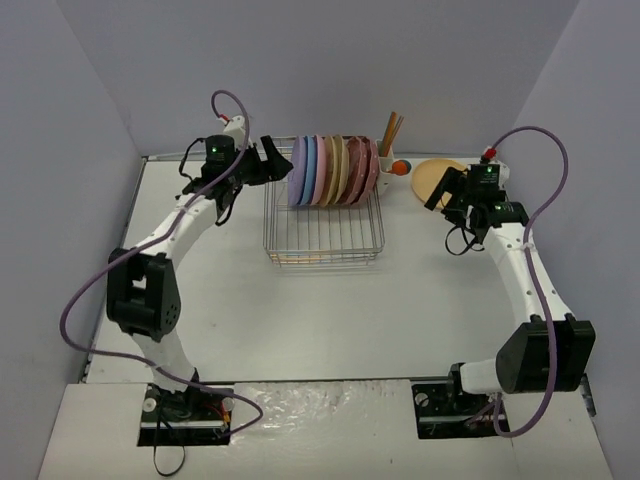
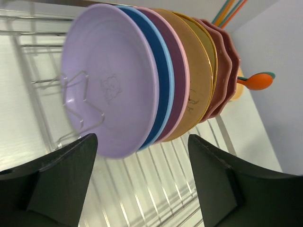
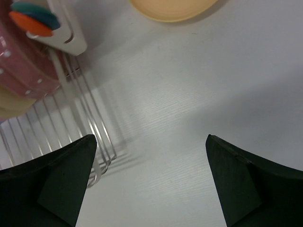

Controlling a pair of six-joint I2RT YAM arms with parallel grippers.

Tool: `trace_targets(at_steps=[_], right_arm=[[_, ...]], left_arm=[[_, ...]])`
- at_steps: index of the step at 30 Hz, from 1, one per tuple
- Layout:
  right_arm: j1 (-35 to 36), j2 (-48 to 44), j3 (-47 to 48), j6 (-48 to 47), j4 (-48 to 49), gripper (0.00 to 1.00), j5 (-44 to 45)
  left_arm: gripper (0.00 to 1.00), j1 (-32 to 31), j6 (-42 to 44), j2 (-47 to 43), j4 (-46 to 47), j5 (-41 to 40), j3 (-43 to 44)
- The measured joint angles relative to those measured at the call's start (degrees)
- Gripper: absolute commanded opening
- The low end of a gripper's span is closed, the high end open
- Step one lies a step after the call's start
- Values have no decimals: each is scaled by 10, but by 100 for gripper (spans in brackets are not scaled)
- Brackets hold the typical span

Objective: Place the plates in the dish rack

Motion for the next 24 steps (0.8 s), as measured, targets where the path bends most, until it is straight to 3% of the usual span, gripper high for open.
trace_targets(at_steps=[4, 14, 24], right_arm=[[-40, 56, 7, 45, 12, 93, 44], [-105, 262, 105, 120, 66, 82, 114], [-118, 437, 235, 149, 104, 60, 123]], left_arm=[[97, 0, 65, -112, -68, -64, -36], [97, 1, 235, -373, -223, -224, -192], [97, 1, 279, -546, -341, -316, -336]])
